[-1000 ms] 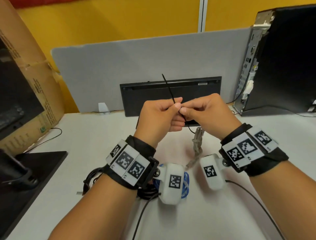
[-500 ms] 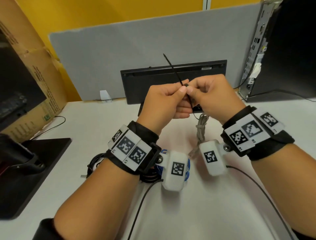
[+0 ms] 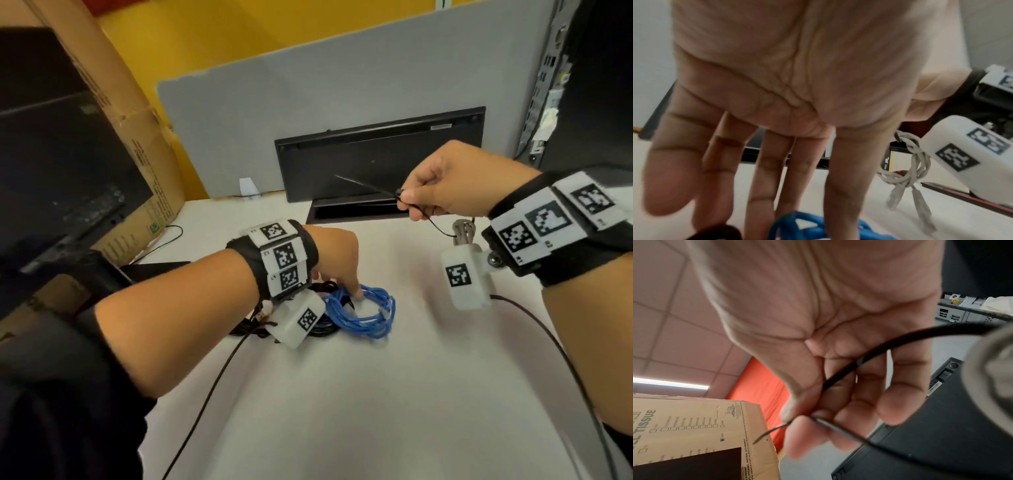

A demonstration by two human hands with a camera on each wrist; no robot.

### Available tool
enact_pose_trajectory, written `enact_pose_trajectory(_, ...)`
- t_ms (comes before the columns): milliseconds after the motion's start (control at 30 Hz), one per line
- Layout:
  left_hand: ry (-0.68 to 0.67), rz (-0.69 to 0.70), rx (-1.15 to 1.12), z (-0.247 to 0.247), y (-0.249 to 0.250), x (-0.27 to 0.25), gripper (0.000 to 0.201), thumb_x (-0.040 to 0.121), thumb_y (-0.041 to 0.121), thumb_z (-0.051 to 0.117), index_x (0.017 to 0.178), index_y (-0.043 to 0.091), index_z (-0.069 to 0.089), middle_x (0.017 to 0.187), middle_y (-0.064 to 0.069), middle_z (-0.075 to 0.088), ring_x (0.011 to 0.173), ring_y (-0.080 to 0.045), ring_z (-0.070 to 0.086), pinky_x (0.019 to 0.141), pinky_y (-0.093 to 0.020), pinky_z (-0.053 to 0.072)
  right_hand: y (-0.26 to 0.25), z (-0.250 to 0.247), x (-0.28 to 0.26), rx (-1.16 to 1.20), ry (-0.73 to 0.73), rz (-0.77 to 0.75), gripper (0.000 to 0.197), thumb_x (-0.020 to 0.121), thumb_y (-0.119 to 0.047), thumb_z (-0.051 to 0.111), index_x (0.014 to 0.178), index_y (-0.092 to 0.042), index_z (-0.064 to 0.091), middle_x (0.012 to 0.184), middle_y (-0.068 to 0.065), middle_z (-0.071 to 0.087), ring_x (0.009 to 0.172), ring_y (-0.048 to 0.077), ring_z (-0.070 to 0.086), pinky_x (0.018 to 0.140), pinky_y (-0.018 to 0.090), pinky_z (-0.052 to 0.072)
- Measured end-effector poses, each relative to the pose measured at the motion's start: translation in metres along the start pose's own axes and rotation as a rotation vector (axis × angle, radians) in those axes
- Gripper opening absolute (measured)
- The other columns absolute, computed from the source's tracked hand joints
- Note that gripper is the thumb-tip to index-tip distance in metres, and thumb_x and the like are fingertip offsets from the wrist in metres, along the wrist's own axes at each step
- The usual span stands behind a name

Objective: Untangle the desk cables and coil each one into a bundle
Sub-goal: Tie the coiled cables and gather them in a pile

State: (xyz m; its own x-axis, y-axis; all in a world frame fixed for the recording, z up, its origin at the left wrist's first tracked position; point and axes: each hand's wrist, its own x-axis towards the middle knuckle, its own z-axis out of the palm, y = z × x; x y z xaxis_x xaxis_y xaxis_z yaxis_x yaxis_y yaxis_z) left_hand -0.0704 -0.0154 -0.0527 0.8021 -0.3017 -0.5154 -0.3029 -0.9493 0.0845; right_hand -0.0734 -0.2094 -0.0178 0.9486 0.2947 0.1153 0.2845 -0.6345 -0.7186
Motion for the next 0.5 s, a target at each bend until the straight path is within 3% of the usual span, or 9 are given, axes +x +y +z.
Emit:
enact_pose_trajectory(100,0.012,-0.013,0.014,0.001,0.002,0.004,0.032,0.084,0.032,0.074,0.102,0.006,0.073,0.091,-0.006,0.069,0.073,-0.016,0.055,0.064,-0.027,0.05,-0.003,-0.003,-0.003,-0.014,-0.012,0.016,0.021,0.091,-0.022,0.064,0.075,-0.019,0.076,0.065,-0.001,0.073,0.053,0.0,0.06,0.052,0.011,0.047)
enact_pose_trajectory(233,0.023,-0.015,0.005,0.0,0.0,0.007,0.028,0.085,0.032,0.072,0.097,0.006,0.074,0.085,-0.003,0.065,0.071,-0.016,0.056,0.063,-0.026,0.052,-0.005,-0.01,-0.007,0.039,0.013,0.021,0.021,0.09,-0.021,0.065,0.073,-0.017,0.076,0.061,0.0,0.071,0.049,0.0,0.059,0.046,0.01,0.044)
enact_pose_trajectory(400,0.008,0.041,-0.035,0.006,-0.002,0.004,0.024,0.08,0.03,0.076,0.095,0.011,0.075,0.085,0.003,0.069,0.076,-0.01,0.057,0.081,-0.033,0.054,-0.007,-0.013,-0.01,0.041,0.017,0.036,0.02,0.091,-0.023,0.065,0.076,-0.017,0.076,0.062,-0.002,0.072,0.051,0.0,0.06,0.051,0.014,0.046)
enact_pose_trajectory(500,0.088,0.043,-0.161,-0.006,-0.006,-0.002,0.014,0.08,0.022,0.075,0.09,0.013,0.071,0.079,0.004,0.066,0.07,-0.008,0.056,0.062,-0.022,0.052,-0.007,-0.014,-0.01,0.059,0.018,0.045,0.019,0.09,-0.023,0.065,0.076,-0.017,0.076,0.061,-0.002,0.071,0.052,0.002,0.06,0.051,0.014,0.047)
